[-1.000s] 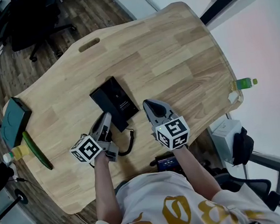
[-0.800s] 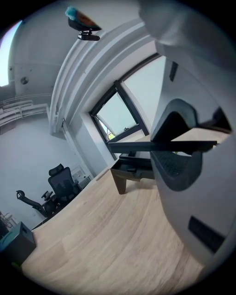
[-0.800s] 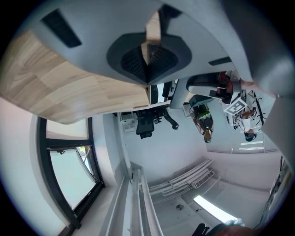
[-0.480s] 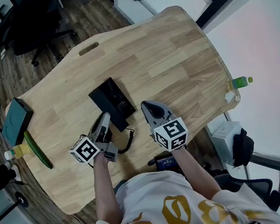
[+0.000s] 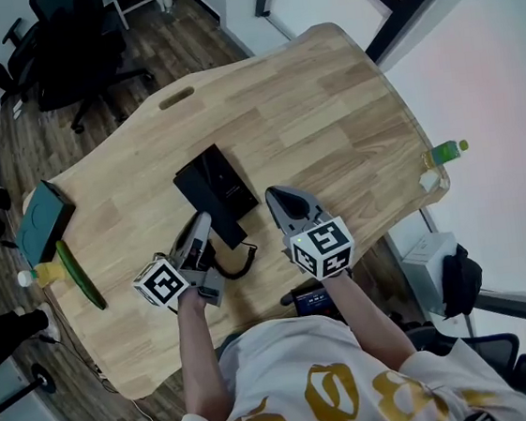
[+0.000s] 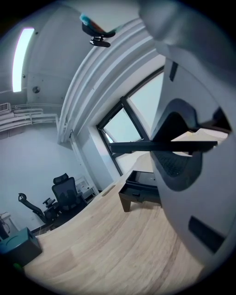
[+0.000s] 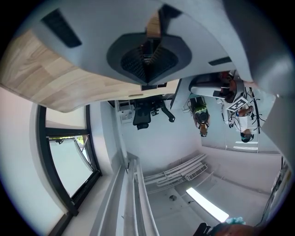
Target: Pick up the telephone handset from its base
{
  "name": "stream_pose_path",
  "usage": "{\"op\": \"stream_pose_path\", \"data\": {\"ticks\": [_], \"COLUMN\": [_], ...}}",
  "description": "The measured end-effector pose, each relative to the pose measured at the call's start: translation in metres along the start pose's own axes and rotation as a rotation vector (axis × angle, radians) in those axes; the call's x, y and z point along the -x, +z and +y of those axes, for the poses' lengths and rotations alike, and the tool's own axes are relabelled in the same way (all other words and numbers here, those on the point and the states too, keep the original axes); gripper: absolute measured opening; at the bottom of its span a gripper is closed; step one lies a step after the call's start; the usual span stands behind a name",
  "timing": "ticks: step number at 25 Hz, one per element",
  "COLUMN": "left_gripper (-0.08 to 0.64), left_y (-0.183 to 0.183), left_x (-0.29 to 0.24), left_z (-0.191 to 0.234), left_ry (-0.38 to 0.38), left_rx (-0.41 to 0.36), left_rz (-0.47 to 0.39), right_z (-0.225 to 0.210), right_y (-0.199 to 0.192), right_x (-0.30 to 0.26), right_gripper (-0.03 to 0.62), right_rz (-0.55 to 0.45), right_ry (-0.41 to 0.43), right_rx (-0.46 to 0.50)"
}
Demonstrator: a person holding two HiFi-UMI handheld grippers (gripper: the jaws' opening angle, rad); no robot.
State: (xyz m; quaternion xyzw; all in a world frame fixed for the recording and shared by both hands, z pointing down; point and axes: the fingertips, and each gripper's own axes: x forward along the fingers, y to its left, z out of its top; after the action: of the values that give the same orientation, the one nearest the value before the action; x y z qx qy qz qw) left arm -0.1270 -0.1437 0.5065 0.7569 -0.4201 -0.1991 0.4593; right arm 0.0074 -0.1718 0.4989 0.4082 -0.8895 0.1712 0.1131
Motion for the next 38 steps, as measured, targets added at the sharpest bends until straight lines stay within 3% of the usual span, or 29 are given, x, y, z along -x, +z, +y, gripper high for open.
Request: {"op": "stream_pose_path", "data": {"ticks": [8,17,30,34,38], "left_gripper": [0.071,0.071,0.071,0.071,0.071], "left_y": [0.009,0.004,0.004,0.0,0.003], "left_x": [0.02,0.046,0.058,0.063,0.061], "left_z": [-0.019,-0.036,-0.056,-0.046,-0.052], "left_ry": [-0.04,-0.083,-0.148,-0.098,-0.143], "left_rx": [-0.01,-0.023,-0.037,-0.011,-0.04], "left_rz": [-0.04,-0.048,-0.051,-0.046,-0.056], "right_z": [0.019,0.05,0.057,0.054,0.051], "right_y": [0.022,0.018,0.028,0.03,0.028], "right_x": [0.016,0.032,0.051,0.053,0.056], "right_gripper": [0.005,0.005,0.005,0.005,0.005], "right_rz": [-0.09,-0.067,-0.102,-0.107,-0.1], "right_ry": [0.006,0.001,-0.056,-0.071,-0.081], "right_rx": [0.001,0.109,0.131,0.127,0.125]}}
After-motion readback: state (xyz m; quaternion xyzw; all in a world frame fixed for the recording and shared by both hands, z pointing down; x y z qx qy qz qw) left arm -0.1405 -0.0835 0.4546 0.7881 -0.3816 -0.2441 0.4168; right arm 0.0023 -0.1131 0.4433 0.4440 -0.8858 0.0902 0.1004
